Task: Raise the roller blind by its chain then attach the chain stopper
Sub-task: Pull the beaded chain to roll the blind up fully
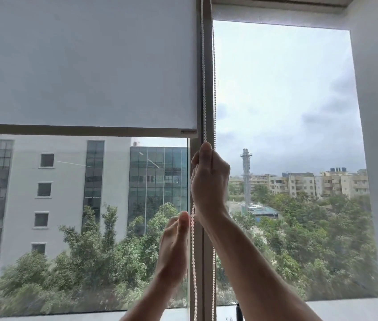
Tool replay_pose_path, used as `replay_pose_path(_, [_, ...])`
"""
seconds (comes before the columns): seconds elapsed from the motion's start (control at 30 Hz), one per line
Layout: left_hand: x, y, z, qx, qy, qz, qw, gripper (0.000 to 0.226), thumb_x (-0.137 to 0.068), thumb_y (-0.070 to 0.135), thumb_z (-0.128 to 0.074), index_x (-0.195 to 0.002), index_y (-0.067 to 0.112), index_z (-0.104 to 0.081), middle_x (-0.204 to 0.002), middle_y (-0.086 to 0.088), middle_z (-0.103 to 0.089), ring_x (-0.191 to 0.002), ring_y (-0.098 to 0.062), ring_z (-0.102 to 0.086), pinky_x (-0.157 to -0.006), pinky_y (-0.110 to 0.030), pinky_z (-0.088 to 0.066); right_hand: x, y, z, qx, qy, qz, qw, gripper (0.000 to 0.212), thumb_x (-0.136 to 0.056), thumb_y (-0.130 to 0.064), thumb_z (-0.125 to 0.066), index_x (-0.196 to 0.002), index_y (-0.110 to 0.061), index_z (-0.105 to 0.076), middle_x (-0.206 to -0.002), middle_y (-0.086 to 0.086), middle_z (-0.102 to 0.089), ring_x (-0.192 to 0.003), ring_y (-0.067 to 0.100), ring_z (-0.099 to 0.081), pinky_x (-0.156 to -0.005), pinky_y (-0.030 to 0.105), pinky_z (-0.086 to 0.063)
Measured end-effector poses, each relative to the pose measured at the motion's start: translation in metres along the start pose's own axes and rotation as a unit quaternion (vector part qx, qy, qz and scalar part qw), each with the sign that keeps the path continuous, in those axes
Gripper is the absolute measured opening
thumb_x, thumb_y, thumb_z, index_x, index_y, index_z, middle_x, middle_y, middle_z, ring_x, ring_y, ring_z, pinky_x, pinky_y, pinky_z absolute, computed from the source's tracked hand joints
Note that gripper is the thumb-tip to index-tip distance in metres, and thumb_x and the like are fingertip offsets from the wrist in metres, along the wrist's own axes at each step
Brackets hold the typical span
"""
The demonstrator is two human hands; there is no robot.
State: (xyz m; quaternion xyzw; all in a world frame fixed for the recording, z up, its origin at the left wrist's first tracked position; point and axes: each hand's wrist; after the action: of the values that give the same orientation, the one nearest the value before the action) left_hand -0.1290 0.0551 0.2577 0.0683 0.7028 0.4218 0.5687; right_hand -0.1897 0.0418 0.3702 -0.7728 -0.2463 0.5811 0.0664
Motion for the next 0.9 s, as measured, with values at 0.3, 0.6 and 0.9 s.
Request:
replay_pose_path(0.3, [-0.092,0.093,0.008,0.06,0.018,-0.044,0.997,0.055,-0.102,0.046,-0.024,-0.113,0.009,-0.064,-0.093,-0.007,-0.068,-0.087,-0.018,-0.064,-0.071,-0.028,-0.052,0.05,0.031,0.015,-0.007,-0.001,-0.012,1.0,0.045,-0.098,-0.045,-0.043,-0.062,-0.02,-0.054,-0.044,-0.009,-0.043,-0.042,0.017,-0.037,-0.043,0.03,-0.031])
replay_pose_path(0.6, [-0.112,0.15,-0.02,0.231,0.012,0.018,0.973,0.033,-0.104,0.021,-0.038,-0.082,0.009,-0.059,-0.042,0.006,-0.038,-0.03,-0.006,-0.032,-0.034,-0.015,-0.022,0.058,0.035,0.015,0.031,-0.045,0.026,0.998,0.041,-0.101,-0.035,-0.04,-0.064,-0.019,-0.048,-0.045,-0.007,-0.036,-0.04,0.013,-0.03,-0.039,0.026,-0.021])
replay_pose_path(0.9, [-0.08,0.106,-0.025,0.108,0.1,-0.099,0.984,0.041,-0.1,0.023,-0.039,-0.065,0.03,-0.06,-0.051,0.007,-0.046,-0.047,-0.014,-0.039,-0.052,-0.034,-0.033,0.031,0.059,0.057,-0.136,-0.216,-0.198,0.946,0.071,-0.087,-0.07,-0.029,-0.093,-0.009,-0.063,-0.085,0.037,-0.06,-0.072,0.04,-0.06,-0.072,0.045,-0.049])
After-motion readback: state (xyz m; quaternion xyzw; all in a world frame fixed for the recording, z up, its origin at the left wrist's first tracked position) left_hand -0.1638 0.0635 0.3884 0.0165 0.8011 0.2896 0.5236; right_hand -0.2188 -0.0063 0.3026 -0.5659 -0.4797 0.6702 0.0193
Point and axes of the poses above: each hand's wrist, its own x-axis away from the middle knuckle, its own z-axis out of the back of the hand, y = z × x
